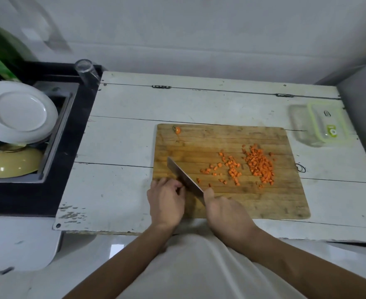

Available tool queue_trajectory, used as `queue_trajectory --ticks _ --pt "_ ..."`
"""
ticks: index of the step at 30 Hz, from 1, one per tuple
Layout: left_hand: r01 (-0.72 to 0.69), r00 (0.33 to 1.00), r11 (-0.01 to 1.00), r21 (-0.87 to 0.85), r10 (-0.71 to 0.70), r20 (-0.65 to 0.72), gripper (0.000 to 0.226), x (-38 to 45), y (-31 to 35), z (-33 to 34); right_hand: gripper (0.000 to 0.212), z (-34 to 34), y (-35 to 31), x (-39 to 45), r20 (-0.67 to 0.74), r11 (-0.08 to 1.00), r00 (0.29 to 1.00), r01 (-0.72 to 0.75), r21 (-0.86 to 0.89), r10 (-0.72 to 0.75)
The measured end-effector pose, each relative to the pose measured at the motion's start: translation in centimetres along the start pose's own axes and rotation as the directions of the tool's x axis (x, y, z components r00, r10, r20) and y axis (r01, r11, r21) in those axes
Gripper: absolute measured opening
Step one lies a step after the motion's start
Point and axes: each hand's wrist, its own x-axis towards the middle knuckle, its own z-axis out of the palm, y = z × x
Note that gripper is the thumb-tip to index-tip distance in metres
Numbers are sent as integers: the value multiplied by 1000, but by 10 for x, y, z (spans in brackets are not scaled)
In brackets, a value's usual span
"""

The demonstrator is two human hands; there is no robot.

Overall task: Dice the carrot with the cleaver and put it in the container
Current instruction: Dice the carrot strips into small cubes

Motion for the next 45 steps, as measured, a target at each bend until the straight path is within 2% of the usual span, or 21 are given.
queue_trajectory --ticks 2,6,12,15,17,19,21,22,24,26,28,30,33,35,37,39,41,42,43,45 --pt "51 998 999 18 -51 28 13 4 4 0 20 -2 -8 12 -3 999 1000 -24 24 24" --pt "72 996 997 39 -74 44 15 6 7 0 8 -11 -13 46 -77 979 993 -78 186 93" --pt "-28 998 997 -73 32 59 20 0 -2 -12 20 -12 36 31 -187 923 968 -89 375 169" --pt "-42 998 983 -179 51 48 21 -4 -10 -24 16 -16 49 24 -231 902 956 -67 427 180" --pt "-57 998 979 -195 62 21 28 -7 -17 -29 13 -14 47 26 -208 864 952 -97 494 226" --pt "-89 996 980 -180 92 10 33 -10 -24 -31 5 -14 44 29 -133 768 947 -150 622 292" --pt "-202 979 967 -156 204 2 38 -14 -27 -33 7 -18 42 29 -23 603 939 -202 772 344" --pt "-306 950 942 -141 312 24 45 -16 -26 -33 12 -19 43 28 36 494 932 -224 840 361" --pt "-503 846 861 -73 508 164 67 -21 -14 -31 21 -21 46 27 120 252 916 -228 941 382" --pt "-593 781 803 52 558 281 86 -23 5 -26 28 -25 50 26 161 67 908 -201 977 388" --pt "-613 768 782 117 554 322 93 -21 20 -22 28 -30 53 25 192 -28 902 -197 980 387" --pt "-616 765 773 151 542 349 93 -16 27 -18 27 -35 54 23 207 -58 899 -200 978 387" --pt "-583 793 786 204 497 352 96 -11 29 -13 27 -39 58 15 190 -22 904 -196 980 383" --pt "-539 824 816 209 460 331 90 -9 30 -9 27 -40 63 8 175 51 912 -208 977 371" --pt "-465 877 863 198 419 236 78 -4 25 -8 21 -38 70 -1 143 201 934 -217 955 328" --pt "-423 906 899 112 419 59 66 4 18 -13 20 -31 78 -9 33 437 956 -164 884 291" --pt "-420 902 907 7 419 -104 49 13 6 -21 26 -19 90 -17 -250 747 935 -24 664 252" --pt "-392 910 918 -62 377 -172 43 17 3 -27 25 -14 95 -21 -392 888 905 37 457 164" --pt "-344 922 927 -152 304 -239 37 20 2 -34 24 -10 99 -24 -463 968 884 60 242 61" --pt "-265 922 895 -359 126 -366 35 22 6 -48 31 -6 103 -28 -478 998 876 52 -37 -64"
